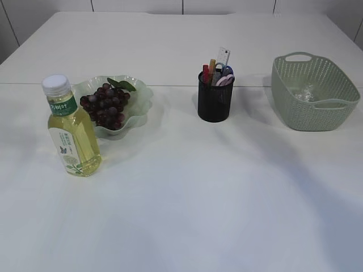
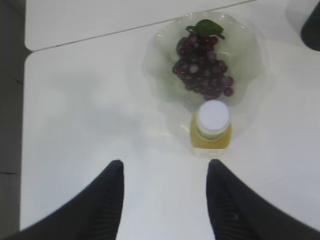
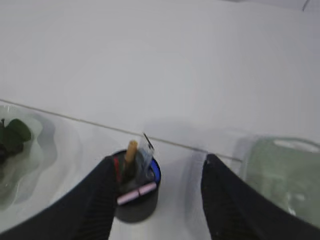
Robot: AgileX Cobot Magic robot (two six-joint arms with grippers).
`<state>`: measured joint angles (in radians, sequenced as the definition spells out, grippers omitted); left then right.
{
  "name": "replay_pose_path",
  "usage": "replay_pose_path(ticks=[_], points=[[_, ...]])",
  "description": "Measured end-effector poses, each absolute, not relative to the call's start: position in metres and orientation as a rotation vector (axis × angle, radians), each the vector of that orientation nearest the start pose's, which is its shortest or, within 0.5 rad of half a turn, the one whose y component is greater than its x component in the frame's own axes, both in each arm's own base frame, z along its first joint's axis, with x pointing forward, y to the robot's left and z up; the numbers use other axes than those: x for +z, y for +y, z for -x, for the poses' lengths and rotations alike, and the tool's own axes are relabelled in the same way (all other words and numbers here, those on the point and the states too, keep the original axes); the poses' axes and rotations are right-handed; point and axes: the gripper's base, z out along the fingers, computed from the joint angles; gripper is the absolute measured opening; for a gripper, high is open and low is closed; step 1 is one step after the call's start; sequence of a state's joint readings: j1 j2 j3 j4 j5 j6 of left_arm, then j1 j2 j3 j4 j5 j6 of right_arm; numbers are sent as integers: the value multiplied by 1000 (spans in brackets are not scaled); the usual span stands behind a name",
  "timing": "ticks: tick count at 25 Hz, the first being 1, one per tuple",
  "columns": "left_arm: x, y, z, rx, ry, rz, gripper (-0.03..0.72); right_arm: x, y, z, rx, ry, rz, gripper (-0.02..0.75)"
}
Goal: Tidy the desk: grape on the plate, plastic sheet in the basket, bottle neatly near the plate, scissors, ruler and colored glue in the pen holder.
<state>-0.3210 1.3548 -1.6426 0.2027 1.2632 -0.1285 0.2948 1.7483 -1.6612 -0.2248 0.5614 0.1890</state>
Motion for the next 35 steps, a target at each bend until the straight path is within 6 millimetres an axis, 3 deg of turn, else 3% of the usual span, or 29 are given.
replay_pose_path(ticks=[5, 8, 15, 21, 26, 29, 35], points=[[449, -76, -248, -101, 2445, -252, 416, 420, 90, -337, 58, 2213, 173, 431], [449, -85, -246, -219, 2445, -282, 397, 449, 80, -300, 93, 2194, 144, 431], [453, -98, -241, -375, 2408, -384, 311, 482, 57, -230, 75, 2218, 128, 431], [473, -107, -201, -421, 2235, -534, 299, 475, 38, -166, 65, 2158, 165, 431], [480, -100, -145, -490, 2028, -614, 298, 446, 21, -96, 107, 2069, 220, 431], [467, -88, -116, -500, 1960, -658, 298, 424, 11, -58, 123, 2020, 234, 431], [414, -56, -62, -486, 1906, -704, 298, 385, -7, 1, 112, 1936, 270, 431]])
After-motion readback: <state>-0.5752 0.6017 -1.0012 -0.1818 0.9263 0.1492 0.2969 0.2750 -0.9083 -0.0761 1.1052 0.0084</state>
